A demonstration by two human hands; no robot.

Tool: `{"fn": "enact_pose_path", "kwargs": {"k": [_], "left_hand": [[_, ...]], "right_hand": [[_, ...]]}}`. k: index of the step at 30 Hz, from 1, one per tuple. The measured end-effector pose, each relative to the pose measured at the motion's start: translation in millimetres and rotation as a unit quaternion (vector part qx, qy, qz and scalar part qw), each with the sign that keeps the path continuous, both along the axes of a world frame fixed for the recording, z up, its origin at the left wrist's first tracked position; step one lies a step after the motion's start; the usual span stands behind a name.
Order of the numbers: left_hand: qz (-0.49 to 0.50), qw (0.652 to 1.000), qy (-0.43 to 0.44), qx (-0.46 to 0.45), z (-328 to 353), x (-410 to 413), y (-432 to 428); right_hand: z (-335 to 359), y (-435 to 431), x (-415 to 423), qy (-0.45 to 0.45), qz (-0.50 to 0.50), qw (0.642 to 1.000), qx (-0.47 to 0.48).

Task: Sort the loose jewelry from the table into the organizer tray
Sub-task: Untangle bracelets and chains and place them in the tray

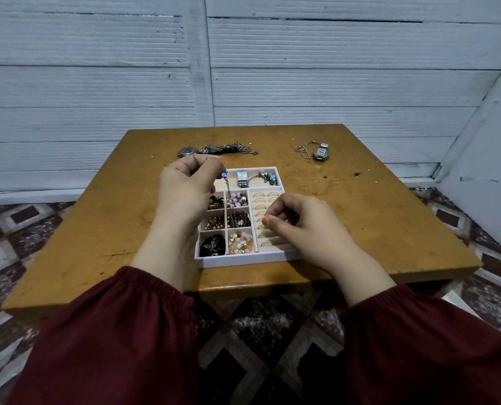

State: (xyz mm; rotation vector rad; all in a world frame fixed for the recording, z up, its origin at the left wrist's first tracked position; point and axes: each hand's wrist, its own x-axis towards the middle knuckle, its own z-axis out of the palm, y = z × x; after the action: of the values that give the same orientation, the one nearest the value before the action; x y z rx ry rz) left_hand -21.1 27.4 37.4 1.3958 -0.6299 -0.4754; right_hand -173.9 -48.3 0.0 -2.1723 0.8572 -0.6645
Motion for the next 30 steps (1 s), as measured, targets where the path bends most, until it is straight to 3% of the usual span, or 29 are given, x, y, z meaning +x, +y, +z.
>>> {"fn": "enact_pose_path", "kwargs": {"k": [4, 11, 25, 30], "left_hand": [[-0.009, 1.000, -0.013, -0.004, 2.7, 2.2, 3.5], [-0.013, 0.999, -0.043, 0.011, 2.5, 9.4, 7.7], [-0.042, 0.997, -0.059, 0.019, 2.6, 4.5, 9.4], [-0.053, 0.995, -0.054, 0.070, -3.9, 1.2, 6.4]], "right_hand": [[5.4, 2.7, 3.7, -0.074, -0.007, 0.996, 0.039], [3.0, 0.7, 13.5, -0.129, -0.019, 0.991, 0.039], [-5.3, -6.0, 25.6, -0.153, -0.046, 0.987, 0.001], [-6.6, -6.1, 26.8, -0.160, -0.047, 0.986, 0.002]]}}
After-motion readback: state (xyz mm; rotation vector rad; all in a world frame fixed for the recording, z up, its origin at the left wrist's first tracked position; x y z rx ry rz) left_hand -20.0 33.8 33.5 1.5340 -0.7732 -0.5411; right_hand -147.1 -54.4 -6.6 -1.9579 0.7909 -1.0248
